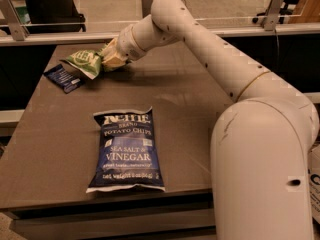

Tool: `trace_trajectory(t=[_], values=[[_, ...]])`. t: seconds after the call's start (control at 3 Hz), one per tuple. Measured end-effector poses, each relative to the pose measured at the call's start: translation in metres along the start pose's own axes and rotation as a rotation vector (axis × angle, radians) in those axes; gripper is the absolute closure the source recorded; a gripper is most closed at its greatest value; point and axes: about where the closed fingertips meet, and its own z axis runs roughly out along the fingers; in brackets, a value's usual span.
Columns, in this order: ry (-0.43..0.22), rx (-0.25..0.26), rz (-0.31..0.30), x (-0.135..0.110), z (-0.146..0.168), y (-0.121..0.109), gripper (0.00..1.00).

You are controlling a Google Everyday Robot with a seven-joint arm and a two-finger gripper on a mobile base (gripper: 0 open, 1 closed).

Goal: Move green jalapeno chip bag near rxbar blueberry

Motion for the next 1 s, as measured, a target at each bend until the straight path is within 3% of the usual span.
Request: trace_trajectory(t=[0.33,1.0], values=[[-0.003,-0.013,-0.002,0.0000,0.0048,0.0050,0.84],[-0.004,-0.013,-0.002,-0.0003,0.0048,0.0051,0.36]])
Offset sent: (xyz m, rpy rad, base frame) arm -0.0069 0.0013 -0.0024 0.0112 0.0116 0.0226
